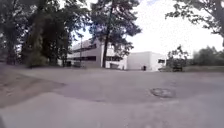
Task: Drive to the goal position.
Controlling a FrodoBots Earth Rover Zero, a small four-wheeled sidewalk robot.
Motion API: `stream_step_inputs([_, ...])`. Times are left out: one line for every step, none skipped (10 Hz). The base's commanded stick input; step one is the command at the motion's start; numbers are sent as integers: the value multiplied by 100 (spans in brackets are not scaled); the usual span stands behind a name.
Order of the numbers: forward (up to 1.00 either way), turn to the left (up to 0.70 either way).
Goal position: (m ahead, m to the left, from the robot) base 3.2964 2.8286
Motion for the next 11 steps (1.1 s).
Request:
stream_step_inputs([85, 0])
stream_step_inputs([85, 0])
stream_step_inputs([85, 0])
stream_step_inputs([85, 0])
stream_step_inputs([85, 34])
stream_step_inputs([85, 29])
stream_step_inputs([85, 9])
stream_step_inputs([85, 4])
stream_step_inputs([85, 0])
stream_step_inputs([85, 0])
stream_step_inputs([85, 0])
